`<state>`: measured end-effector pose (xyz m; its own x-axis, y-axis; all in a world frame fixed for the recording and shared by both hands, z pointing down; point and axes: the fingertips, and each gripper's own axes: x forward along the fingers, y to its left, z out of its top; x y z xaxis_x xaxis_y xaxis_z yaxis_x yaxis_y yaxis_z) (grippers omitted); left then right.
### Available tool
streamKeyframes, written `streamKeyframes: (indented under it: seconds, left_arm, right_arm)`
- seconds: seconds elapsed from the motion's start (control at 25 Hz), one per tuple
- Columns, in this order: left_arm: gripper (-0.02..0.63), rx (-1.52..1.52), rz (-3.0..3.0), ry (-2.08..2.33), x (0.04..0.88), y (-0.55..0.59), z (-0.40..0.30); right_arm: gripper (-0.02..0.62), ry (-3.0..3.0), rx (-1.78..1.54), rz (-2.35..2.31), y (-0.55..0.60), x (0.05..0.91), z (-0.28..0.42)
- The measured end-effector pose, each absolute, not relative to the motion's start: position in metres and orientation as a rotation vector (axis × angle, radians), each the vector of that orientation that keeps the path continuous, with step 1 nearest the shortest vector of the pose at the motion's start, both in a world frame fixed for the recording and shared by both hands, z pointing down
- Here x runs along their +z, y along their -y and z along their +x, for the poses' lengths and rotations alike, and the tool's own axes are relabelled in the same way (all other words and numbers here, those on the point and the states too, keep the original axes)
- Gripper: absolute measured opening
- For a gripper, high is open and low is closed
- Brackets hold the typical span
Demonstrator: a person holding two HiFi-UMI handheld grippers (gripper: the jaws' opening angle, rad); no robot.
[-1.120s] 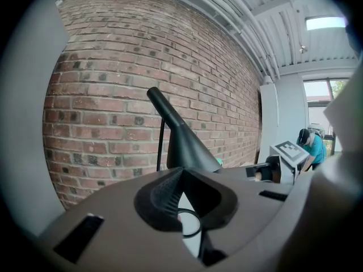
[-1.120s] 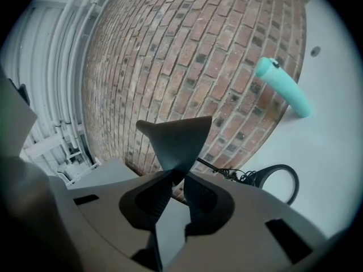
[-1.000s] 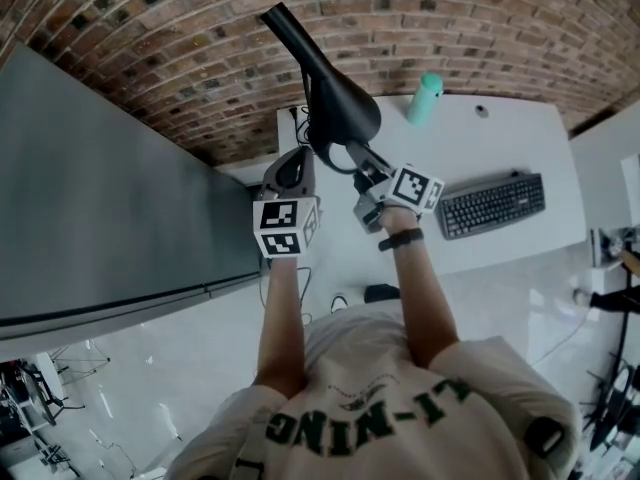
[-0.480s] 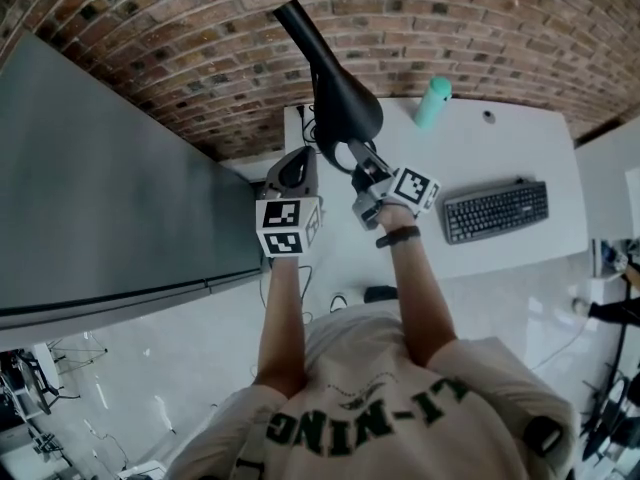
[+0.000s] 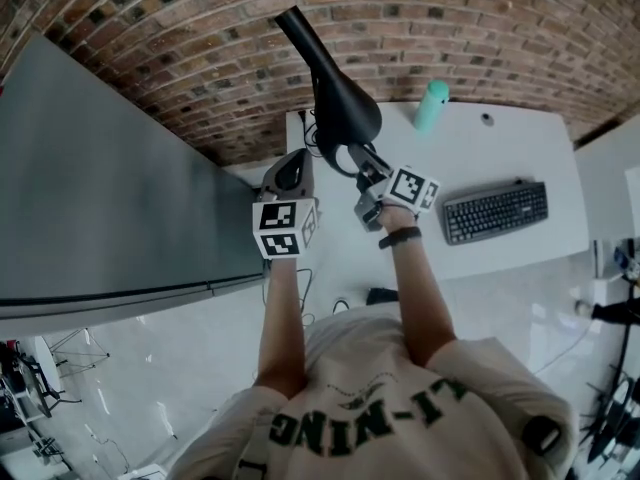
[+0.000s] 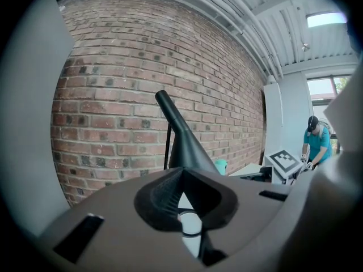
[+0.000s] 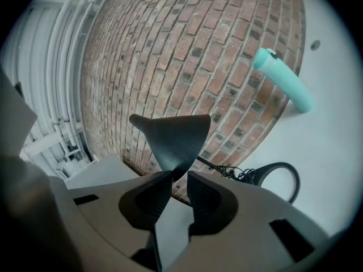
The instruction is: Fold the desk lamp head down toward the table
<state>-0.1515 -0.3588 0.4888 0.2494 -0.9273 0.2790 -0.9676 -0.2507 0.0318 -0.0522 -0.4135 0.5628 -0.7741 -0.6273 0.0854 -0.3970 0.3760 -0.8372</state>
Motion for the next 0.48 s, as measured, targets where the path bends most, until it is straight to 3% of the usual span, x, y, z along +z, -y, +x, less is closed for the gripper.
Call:
streamKeyframes:
  seconds: [0.24, 0.48]
  left_arm:
    - [-0.006, 0.270, 2.332, 1.793, 0.482, 0.354, -0.155]
    - [-0.006, 0.225, 2.358, 1.774, 0.470, 0.345, -0.147]
  right_arm:
    - [0.077, -2.443, -1.281, -0.995, 0.403, 0.568, -0.036]
    - [0.077, -2.620, -0.950, -1.317, 0.395, 0.548, 0.005]
